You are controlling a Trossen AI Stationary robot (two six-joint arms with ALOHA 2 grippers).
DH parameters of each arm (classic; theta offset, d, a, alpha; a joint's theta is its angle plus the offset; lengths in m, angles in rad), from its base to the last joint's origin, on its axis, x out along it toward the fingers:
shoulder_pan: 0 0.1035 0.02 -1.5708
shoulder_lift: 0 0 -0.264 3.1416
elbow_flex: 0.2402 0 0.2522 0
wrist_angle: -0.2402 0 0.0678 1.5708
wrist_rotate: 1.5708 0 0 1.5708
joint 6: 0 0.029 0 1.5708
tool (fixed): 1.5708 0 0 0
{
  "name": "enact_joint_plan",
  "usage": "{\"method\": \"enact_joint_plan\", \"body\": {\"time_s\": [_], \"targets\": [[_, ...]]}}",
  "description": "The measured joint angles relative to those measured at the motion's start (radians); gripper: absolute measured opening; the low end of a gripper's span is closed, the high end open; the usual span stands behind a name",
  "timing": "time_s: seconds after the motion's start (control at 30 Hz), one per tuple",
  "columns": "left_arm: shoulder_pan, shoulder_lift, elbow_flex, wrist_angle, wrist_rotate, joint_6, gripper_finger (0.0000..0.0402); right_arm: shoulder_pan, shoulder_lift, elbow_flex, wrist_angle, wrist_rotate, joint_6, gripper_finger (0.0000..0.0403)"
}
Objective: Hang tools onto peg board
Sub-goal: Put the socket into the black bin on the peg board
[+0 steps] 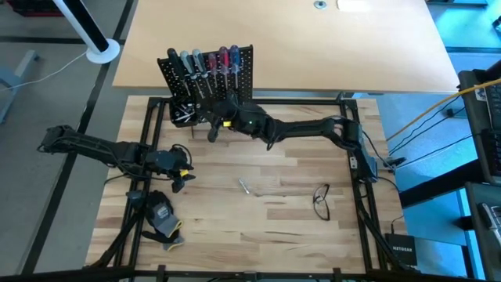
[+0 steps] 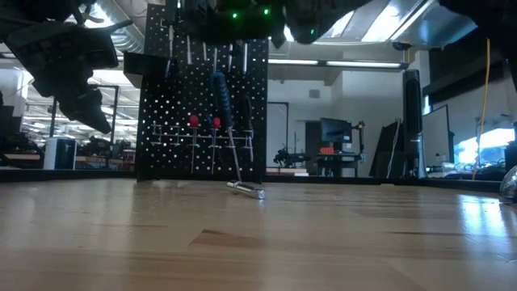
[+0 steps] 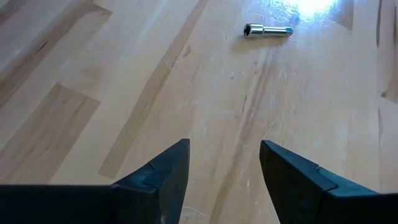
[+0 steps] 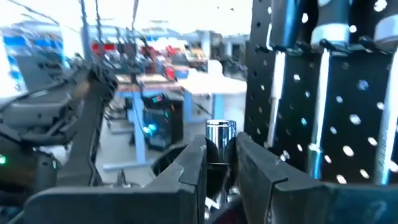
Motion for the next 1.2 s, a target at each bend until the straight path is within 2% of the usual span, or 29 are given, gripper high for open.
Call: {"method": "enact_joint_plan", "body": {"time_s": [0.1, 0.23, 0.5, 0.57, 0.7, 0.77, 1.0, 1.2], "targets": [[0.0, 0.0, 0.0, 0.0, 0.0, 0.0, 0.0184, -0.012, 0.031, 0.0, 0.095, -0.064, 0.001, 0.0069], [0.0, 0.0, 0.0, 0.0, -0.007, 0.007, 0.0184, -0.015, 0.066, 0.0, 0.217, -0.097, 0.001, 0.0069], [0.0, 0.0, 0.0, 0.001, -0.034, 0.012, 0.0184, -0.015, 0.076, 0.002, 0.235, -0.105, 0.001, 0.0069], [0.0, 0.0, 0.0, 0.006, -0.034, 0.016, 0.0184, -0.015, 0.076, 0.04, 0.16, -0.11, 0.001, 0.0069], [0.0, 0.0, 0.0, 0.007, -0.034, 0.016, 0.0184, -0.017, 0.082, 0.205, -0.197, -0.112, 0.051, 0.0069], [0.0, 0.0, 0.0, 0.006, -0.034, 0.014, 0.0184, -0.021, 0.083, 0.258, -0.294, -0.09, 0.054, 0.0069], [0.0, 0.0, 0.0, 0.005, -0.034, 0.008, 0.0184, -0.022, 0.092, 0.282, -0.287, -0.06, 0.08, 0.0069], [0.0, 0.0, 0.0, 0.004, -0.034, 0.008, 0.0184, -0.022, 0.16, 0.282, -0.18, -0.06, 0.14, 0.007]]}}
